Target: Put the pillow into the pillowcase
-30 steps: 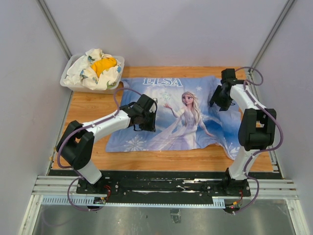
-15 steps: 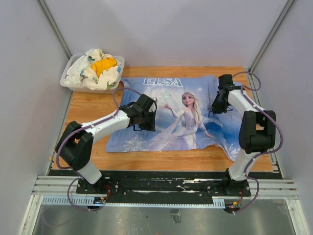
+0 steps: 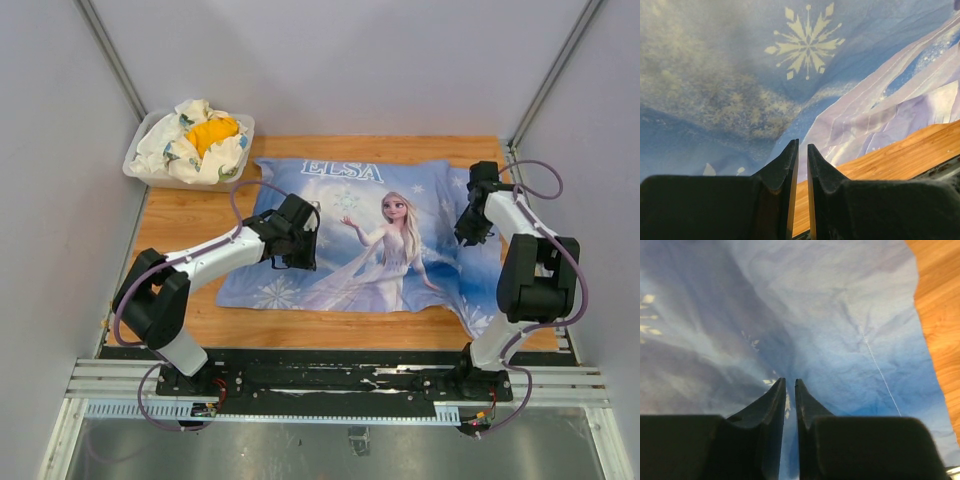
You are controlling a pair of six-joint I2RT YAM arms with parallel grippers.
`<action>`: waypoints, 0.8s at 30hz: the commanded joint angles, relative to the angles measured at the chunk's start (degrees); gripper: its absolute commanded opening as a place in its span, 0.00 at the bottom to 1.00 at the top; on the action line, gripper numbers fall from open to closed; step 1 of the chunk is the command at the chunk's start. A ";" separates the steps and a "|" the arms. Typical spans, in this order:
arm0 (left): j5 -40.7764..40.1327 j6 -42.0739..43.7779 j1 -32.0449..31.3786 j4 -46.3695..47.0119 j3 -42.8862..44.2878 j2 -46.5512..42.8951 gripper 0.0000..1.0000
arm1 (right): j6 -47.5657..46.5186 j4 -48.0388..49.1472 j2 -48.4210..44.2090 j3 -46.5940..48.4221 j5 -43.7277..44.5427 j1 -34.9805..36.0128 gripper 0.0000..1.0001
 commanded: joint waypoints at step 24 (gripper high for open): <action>1.77 -1.48 0.34 0.96 -1.26 -4.84 0.17 | 0.77 -3.64 -23.55 -23.97 -4.12 19.78 0.21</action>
